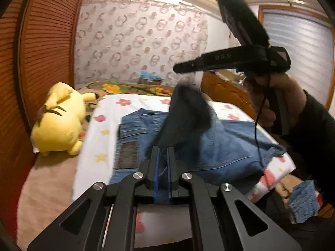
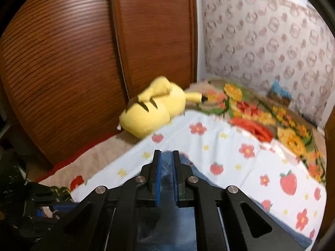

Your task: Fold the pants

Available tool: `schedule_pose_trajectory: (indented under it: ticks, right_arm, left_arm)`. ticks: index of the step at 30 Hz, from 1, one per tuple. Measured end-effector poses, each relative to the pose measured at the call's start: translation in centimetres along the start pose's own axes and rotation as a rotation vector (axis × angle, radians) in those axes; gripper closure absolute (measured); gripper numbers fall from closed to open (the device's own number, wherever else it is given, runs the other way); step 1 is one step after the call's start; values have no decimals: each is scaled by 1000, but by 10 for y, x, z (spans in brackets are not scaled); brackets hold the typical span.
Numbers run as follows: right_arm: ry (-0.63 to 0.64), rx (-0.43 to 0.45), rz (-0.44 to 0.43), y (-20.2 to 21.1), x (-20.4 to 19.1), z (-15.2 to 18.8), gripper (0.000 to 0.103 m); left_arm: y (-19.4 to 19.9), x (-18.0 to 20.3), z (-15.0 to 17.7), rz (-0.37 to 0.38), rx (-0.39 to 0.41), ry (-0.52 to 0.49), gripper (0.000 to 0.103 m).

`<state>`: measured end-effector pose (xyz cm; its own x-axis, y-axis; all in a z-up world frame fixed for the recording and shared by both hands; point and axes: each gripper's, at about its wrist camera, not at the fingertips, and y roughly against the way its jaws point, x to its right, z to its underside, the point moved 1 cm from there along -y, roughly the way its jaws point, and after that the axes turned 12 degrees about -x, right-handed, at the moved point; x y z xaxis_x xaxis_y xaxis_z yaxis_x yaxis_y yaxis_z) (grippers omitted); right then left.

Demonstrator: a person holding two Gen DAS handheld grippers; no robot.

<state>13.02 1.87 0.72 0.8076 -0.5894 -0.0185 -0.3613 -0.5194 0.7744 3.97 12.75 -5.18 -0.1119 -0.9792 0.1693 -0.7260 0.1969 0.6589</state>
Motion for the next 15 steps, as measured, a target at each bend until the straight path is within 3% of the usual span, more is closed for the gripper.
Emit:
schedule_pose_trajectory:
  ticks: [2, 3, 6, 9, 15]
  right_arm:
    - [-23, -34, 12, -11, 5, 1, 72]
    - [-34, -40, 27, -15, 8, 3, 67]
    - [-39, -40, 46, -15, 7, 4, 67]
    - [-42, -33, 66, -9, 10, 11, 67]
    - [-47, -32, 121, 6, 20, 46, 67]
  left_arm:
    - [-4, 0, 0, 11, -12, -1, 96]
    - [-7, -1, 0, 8, -19, 0, 91]
    - [-15, -1, 0, -4, -39, 8, 72]
    - [-24, 0, 2, 6, -63, 3, 67]
    - [-46, 4, 4, 14, -101, 3, 66]
